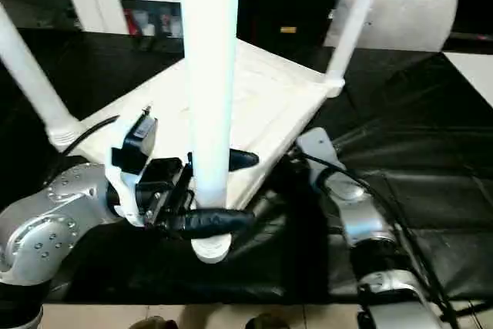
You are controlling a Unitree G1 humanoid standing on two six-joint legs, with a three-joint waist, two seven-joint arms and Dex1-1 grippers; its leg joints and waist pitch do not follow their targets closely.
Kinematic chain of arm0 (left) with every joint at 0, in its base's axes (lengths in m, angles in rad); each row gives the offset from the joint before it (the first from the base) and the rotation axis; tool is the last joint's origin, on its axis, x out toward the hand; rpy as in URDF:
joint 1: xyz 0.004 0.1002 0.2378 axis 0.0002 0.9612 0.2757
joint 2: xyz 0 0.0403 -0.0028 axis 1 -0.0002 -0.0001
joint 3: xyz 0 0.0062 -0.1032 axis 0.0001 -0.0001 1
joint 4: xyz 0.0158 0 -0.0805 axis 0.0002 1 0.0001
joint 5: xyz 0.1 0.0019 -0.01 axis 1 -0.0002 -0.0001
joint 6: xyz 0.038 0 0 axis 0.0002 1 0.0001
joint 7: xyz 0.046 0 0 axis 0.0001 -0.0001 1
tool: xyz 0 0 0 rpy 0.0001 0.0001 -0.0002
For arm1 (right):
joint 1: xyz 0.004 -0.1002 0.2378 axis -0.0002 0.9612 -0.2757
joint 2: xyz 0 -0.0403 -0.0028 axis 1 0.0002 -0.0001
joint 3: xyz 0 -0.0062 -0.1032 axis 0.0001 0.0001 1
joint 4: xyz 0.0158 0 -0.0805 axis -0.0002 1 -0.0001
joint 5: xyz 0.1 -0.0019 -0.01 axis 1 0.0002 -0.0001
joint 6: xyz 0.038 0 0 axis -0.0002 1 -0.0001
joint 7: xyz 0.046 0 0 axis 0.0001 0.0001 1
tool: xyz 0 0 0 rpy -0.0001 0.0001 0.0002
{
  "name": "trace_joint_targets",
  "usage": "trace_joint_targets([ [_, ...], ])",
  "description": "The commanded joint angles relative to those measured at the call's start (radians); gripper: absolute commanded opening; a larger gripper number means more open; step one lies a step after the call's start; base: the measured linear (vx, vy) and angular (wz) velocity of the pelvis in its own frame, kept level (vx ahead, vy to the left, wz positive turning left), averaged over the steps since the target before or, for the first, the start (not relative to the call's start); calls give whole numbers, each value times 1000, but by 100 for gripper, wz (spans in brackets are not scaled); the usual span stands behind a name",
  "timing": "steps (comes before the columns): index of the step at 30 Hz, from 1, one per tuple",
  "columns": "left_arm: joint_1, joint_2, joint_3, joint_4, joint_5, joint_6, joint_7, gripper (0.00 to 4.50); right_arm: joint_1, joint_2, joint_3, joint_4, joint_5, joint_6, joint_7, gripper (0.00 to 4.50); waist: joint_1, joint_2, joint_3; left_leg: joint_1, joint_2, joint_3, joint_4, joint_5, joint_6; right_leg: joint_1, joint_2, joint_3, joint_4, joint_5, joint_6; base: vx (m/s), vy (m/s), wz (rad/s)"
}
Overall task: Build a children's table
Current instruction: Rotate table base
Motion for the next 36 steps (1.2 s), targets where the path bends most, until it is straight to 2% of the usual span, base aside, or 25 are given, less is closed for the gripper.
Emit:
trace_joint_targets([
  [1, -21, -6, -25, -57, -23, 8, 6, 446, -14, 54, 77, -14, -2, 3, 57, 450, 18, 4, -61, 5, 51, -25, -67, -134, -7, 54, -95, 47, -72, -101, -216, 0, 0, 0],
  [6, -21, -3, -22, -67, -33, 16, 9, 446, -12, 54, 78, -15, -8, 7, 58, 450, 21, 0, -59, 9, 51, -23, -68, -153, -25, 50, -90, 49, -74, -127, -201, 0, 0, 0],
  [12, -28, -20, -36, -33, 35, -33, 27, 446, -12, 73, 74, -1, -5, -8, 66, 450, 25, -1, -60, 9, 52, -23, -68, -160, -30, 49, -90, 49, -76, -153, -185, 0, 0, 0],
  [14, -52, -47, -45, 12, 88, -78, 56, 446, -44, 100, 64, 47, 6, -31, 58, 450, 26, 1, -63, 11, 52, -24, -68, -163, -33, 49, -91, 48, -76, -160, -185, 0, 0, 0],
  [16, -79, -70, -59, 58, 137, -119, 75, 446, -75, 127, 58, 83, 18, -44, 56, 450, 25, -2, -63, 7, 51, -25, -67, -162, -33, 51, -92, 49, -77, -169, -184, 0, 0, 0],
  [17, -85, -75, -62, 68, 147, -126, 79, 446, -82, 133, 56, 93, 21, -49, 56, 450, 25, 1, -66, 9, 52, -25, -66, -163, -32, 49, -94, 49, -79, -170, -184, 0, 0, 0],
  [19, -106, -97, -76, 105, 185, -156, 92, 446, -98, 153, 54, 118, 21, -53, 53, 450, 25, 0, -67, 7, 52, -27, -66, -157, -32, 52, -95, 49, -77, -160, -187, 0, 0, 0],
  [22, -123, -115, -83, 144, 217, -179, 118, 446, -103, 163, 57, 124, 15, -50, 47, 450, 27, 1, -68, 10, 53, -26, -65, -152, -27, 50, -93, 48, -76, -135, -198, 0, 0, 0],
  [24, -145, -134, -94, 204, 271, -226, 144, 446, -107, 168, 54, 135, 15, -51, 44, 450, 29, 3, -67, 9, 53, -27, -66, -152, -24, 50, -94, 47, -76, -125, -201, 0, 0, 0],
  [25, -154, -143, -95, 228, 291, -247, 152, 446, -108, 168, 51, 142, 16, -54, 43, 450, 31, 9, -67, 11, 53, -28, -67, -154, -24, 49, -94, 47, -75, -120, -204, 0, 0, 0],
  [27, -168, -169, -85, 262, 305, -265, 178, 446, -102, 166, 42, 148, 20, -58, 47, 450, 32, 5, -68, 11, 53, -26, -66, -159, -23, 50, -95, 48, -76, -116, -209, 0, 0, 0],
  [29, -181, -191, -76, 288, 317, -284, 201, 446, -93, 162, 36, 148, 21, -61, 52, 450, 35, 10, -66, 12, 54, -26, -66, -163, -22, 49, -94, 48, -77, -105, -216, 0, 0, 0],
  [32, -195, -224, -72, 326, 348, -321, 225, 446, -80, 158, 29, 148, 23, -67, 57, 450, 40, 8, -66, 14, 55, -27, -67, -173, -20, 50, -96, 47, -77, -107, -220, 0, 0, 0],
  [33, -202, -233, -76, 344, 361, -337, 233, 446, -76, 156, 26, 145, 23, -65, 55, 450, 41, 11, -67, 12, 55, -29, -68, -171, -20, 52, -97, 47, -76, -104, -221, 0, 0, 0],
  [36, -227, -255, -93, 423, 435, -403, 285, 446, -63, 135, 11, 140, 18, -53, 26, 450, 43, 11, -66, 13, 56, -30, -68, -175, -17, 51, -97, 46, -77, -101, -222, 0, 0, 0],
])
